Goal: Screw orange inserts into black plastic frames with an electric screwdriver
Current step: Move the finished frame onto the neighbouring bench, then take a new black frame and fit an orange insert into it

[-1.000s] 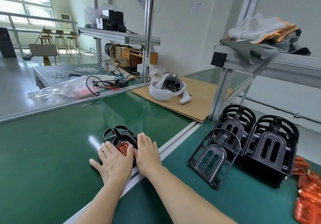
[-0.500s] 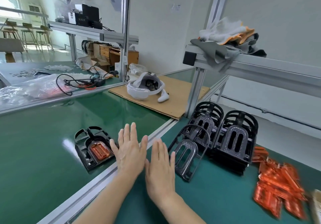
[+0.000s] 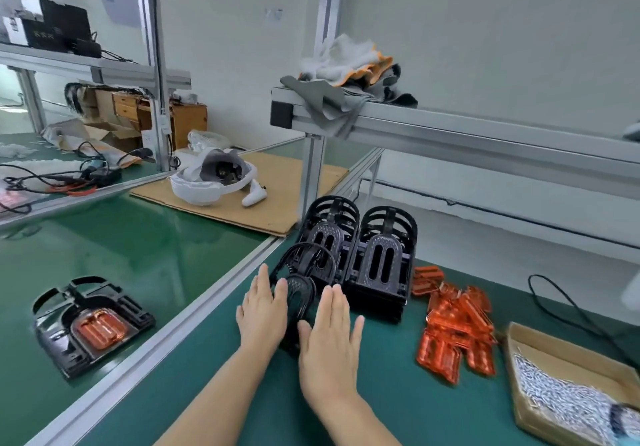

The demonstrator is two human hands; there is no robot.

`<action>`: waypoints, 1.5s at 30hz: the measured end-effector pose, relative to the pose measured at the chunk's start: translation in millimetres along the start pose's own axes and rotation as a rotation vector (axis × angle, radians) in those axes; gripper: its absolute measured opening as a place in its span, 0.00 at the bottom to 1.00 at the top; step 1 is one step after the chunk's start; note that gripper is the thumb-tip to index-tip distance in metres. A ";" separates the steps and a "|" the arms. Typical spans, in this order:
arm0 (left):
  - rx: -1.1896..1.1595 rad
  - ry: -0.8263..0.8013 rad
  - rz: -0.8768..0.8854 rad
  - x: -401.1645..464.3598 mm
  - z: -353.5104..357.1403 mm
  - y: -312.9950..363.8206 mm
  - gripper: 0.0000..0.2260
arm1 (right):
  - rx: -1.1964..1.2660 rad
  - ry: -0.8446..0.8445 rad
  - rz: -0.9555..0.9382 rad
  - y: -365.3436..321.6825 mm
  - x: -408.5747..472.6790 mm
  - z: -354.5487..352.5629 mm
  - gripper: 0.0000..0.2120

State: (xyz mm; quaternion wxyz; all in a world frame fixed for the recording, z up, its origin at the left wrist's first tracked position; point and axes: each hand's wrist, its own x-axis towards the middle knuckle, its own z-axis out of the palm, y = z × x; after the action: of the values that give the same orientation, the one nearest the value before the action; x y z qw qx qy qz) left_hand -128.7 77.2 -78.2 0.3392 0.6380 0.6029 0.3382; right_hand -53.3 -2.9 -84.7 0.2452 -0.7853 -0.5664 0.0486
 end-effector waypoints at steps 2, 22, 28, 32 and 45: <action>-0.008 -0.007 -0.023 0.7 -1.1 1.3 0.24 | 0.011 -0.034 0.029 0.8 3.2 0.1 0.30; -0.281 -0.086 0.073 -84.2 41.9 46.2 0.24 | 0.539 -0.001 0.087 56.2 -53.6 -55.5 0.32; -0.285 -0.160 0.064 -118.1 74.5 57.4 0.24 | 0.553 0.031 0.171 95.0 -84.1 -72.9 0.32; -0.278 -0.228 0.057 -139.3 93.9 62.2 0.24 | 0.550 0.061 0.232 120.1 -103.4 -83.5 0.32; -0.499 -0.439 0.070 -181.0 122.5 66.7 0.24 | 0.878 0.158 0.355 166.2 -124.3 -138.3 0.21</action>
State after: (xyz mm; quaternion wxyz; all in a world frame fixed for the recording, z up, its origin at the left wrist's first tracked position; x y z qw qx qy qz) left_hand 2.3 -109.4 -92.5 0.5951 0.6130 0.3919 0.3414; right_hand 95.6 -201.7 -61.8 0.5840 -0.6935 -0.3289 0.2643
